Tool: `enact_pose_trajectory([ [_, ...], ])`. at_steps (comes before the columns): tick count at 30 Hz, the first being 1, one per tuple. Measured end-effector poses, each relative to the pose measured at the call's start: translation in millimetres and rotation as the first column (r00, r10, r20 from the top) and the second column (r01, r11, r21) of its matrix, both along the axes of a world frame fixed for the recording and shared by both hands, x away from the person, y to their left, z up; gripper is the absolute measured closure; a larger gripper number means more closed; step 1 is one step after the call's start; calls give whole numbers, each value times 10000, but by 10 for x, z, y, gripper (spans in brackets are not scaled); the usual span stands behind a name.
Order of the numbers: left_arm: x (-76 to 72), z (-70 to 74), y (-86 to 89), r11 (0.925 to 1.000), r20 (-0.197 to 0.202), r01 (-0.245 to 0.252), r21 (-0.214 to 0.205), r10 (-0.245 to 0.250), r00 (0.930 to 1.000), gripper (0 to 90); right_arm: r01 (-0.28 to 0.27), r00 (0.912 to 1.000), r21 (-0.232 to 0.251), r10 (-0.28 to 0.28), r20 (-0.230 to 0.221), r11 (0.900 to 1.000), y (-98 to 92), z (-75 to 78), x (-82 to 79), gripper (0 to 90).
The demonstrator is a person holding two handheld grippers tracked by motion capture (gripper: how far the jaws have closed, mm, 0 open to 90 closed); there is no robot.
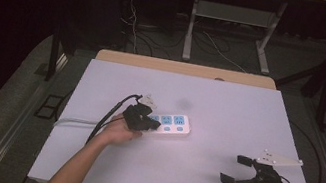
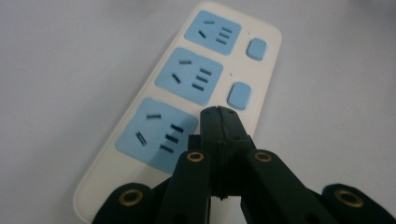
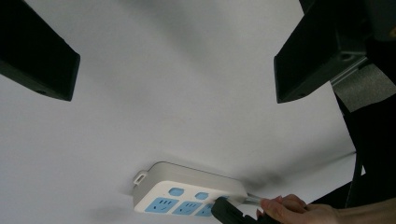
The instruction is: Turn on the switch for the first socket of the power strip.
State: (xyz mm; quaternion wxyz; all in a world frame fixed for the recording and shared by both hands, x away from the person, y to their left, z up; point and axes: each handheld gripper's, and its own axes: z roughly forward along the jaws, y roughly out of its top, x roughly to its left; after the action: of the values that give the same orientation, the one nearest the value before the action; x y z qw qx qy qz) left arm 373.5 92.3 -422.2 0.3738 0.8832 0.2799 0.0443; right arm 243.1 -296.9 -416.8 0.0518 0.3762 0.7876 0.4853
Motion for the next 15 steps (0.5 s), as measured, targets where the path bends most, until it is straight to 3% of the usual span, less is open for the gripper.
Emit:
enact_pose_trajectory([
  [4,-24,-34,29,9986,-106,-270,-461,265,9996,900,78,10000,68,-78,-2,9999,-17,2,4,0],
  [15,12,-10,17,9987,-291,-361,-355,351,9990,899,71,9999,-1,-71,-73,10000,-1,-11,21,0],
])
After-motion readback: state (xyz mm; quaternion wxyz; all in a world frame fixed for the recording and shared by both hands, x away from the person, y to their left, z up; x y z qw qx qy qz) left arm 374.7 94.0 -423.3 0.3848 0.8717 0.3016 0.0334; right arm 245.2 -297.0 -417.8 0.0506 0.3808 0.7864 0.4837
